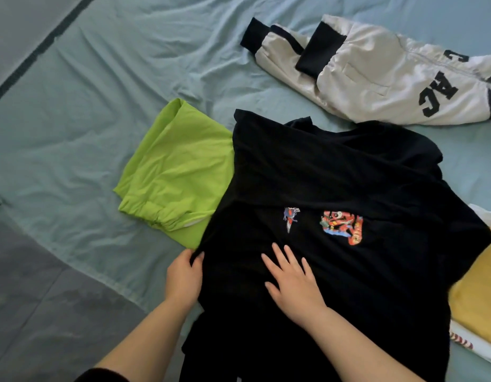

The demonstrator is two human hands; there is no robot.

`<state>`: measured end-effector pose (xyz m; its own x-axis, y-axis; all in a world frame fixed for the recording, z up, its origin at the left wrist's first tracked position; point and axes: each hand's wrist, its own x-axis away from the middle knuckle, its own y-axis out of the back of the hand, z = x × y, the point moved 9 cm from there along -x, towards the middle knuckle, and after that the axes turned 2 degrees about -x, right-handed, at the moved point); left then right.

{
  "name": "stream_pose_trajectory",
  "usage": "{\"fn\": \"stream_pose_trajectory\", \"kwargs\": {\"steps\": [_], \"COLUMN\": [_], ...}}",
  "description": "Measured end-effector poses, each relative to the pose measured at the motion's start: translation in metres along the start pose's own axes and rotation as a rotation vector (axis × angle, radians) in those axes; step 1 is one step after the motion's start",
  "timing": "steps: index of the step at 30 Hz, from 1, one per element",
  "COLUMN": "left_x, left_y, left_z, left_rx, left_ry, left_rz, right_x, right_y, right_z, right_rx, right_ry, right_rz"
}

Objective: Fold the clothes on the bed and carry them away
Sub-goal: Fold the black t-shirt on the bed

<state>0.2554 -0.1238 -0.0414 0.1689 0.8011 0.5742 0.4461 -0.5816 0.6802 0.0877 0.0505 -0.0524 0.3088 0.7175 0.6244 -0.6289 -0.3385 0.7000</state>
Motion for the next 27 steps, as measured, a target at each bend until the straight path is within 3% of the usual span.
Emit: {"fn": "stream_pose_trajectory", "kwargs": {"steps": [2,4,7,9,12,14,16,19,22,25,27], "left_x": [0.002,0.005,0.019,0.019,0.003,-0.018,-0.038,-0.048,-0.062,-0.092,-0.120], "left_y": [0.007,0.020,0.015,-0.017,-0.063,-0.082,-0.084,-0.062,-0.045,-0.051,-0.065], "left_z": [-0.011,-0.035,-0.095,-0.135,-0.180,-0.186,-0.187,-0.225,-0.292,-0.350,-0.370], "left_rx": [-0.025,-0.115,-0.327,-0.501,-0.756,-0.889,-0.973,-0.878,-0.742,-0.634,-0.536], "left_ry": [-0.010,-0.105,-0.453,-0.667,-0.883,-0.898,-0.848,-0.940,-1.048,-1.035,-0.907], "left_rz": [-0.031,-0.162,-0.298,-0.236,-0.125,-0.029,0.042,-0.092,-0.184,-0.086,0.071], "right_x": [-0.004,-0.008,-0.019,-0.033,-0.053,-0.057,-0.060,-0.062,-0.070,-0.086,-0.098], "right_y": [0.016,0.043,0.071,0.066,0.037,0.037,0.061,0.125,0.193,0.258,0.292], "right_z": [0.003,0.001,-0.011,-0.026,-0.038,-0.041,-0.047,-0.082,-0.131,-0.171,-0.195], "right_rx": [-0.072,-0.114,-0.108,-0.097,-0.052,-0.065,-0.154,-0.347,-0.366,-0.223,-0.130], "right_ry": [-0.004,0.003,-0.059,-0.154,-0.183,-0.144,-0.111,-0.187,-0.278,-0.319,-0.372], "right_rz": [-0.064,-0.243,-0.435,-0.362,-0.074,-0.006,-0.061,-0.260,-0.436,-0.573,-0.652]}}
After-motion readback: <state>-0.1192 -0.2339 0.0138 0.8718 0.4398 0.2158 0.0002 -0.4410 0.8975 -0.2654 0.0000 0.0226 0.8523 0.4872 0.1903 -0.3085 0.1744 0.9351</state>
